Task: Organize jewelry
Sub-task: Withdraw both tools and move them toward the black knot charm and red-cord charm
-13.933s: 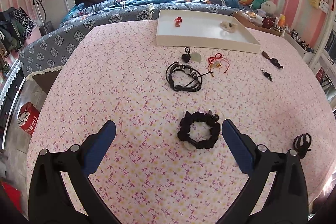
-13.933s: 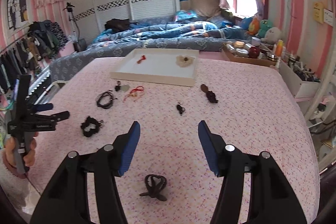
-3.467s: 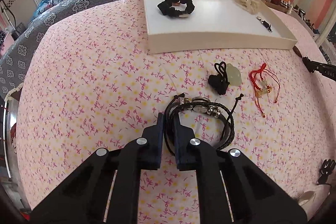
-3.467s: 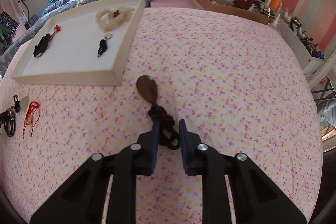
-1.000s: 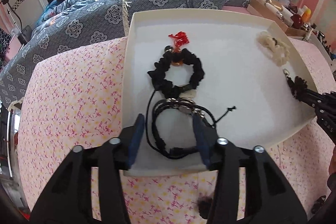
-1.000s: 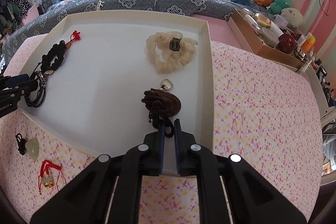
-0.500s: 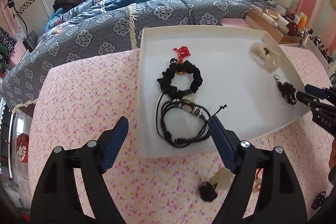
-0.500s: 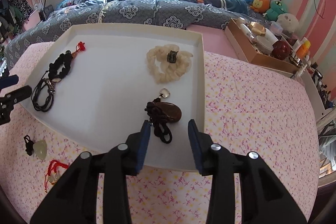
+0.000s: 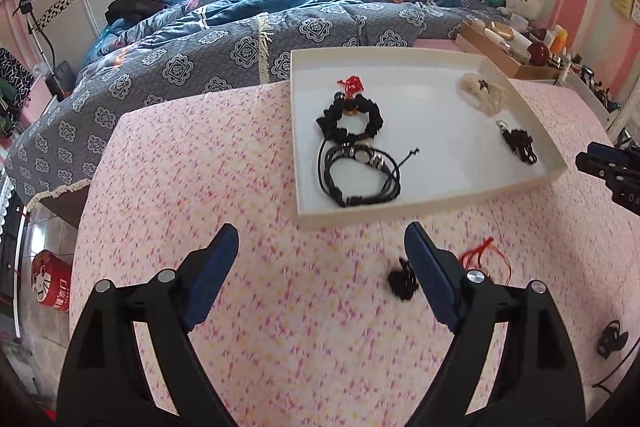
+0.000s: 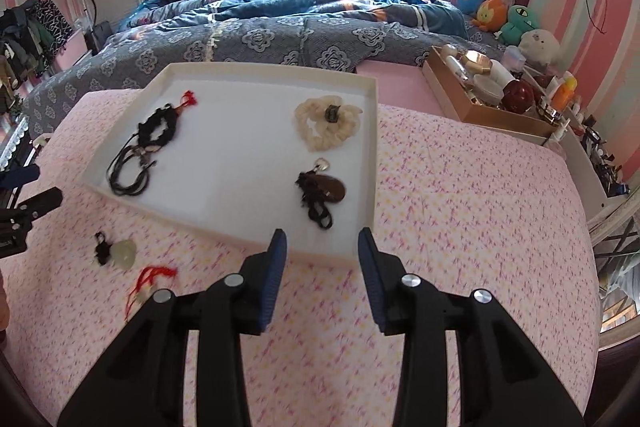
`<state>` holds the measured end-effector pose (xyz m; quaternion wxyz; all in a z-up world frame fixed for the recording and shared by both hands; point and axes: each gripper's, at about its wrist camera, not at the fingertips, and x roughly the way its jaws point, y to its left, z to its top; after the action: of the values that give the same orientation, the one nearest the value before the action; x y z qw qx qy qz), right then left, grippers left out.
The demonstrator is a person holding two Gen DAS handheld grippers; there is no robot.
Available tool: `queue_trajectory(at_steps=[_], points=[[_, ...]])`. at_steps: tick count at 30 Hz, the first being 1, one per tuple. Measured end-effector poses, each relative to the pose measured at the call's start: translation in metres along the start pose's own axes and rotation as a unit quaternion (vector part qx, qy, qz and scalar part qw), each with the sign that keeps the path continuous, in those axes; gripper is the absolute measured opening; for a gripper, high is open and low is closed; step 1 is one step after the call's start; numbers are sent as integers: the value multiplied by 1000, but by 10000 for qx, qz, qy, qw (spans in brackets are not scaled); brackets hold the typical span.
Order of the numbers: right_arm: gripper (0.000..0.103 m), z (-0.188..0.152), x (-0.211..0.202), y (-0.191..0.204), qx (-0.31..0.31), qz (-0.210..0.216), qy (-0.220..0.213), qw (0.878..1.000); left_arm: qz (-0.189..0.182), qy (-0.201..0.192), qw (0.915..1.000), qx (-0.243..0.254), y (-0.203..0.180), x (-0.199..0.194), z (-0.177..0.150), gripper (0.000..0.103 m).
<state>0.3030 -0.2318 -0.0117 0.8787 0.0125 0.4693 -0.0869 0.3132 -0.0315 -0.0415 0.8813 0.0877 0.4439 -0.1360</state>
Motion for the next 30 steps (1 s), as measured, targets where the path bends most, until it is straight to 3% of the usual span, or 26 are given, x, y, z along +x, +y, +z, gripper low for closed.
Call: queue_trajectory(at_steps=[20,23,25,30], points=[[38,-30,14,36,-256,307,276,9988,-192,208,9996,56,-6,17,-36,83],[38,-31,15,39,-336,332,246,9986,-256,186,9995,97,-8,17,-35,73],[37,-31,15,43,-417,399,233,9981,-349,216,9991,109,-8,19,-35,58],[37,-35,17,54,-628,778,239,9947,-527,197,9981,268,-13,20,-40,55]])
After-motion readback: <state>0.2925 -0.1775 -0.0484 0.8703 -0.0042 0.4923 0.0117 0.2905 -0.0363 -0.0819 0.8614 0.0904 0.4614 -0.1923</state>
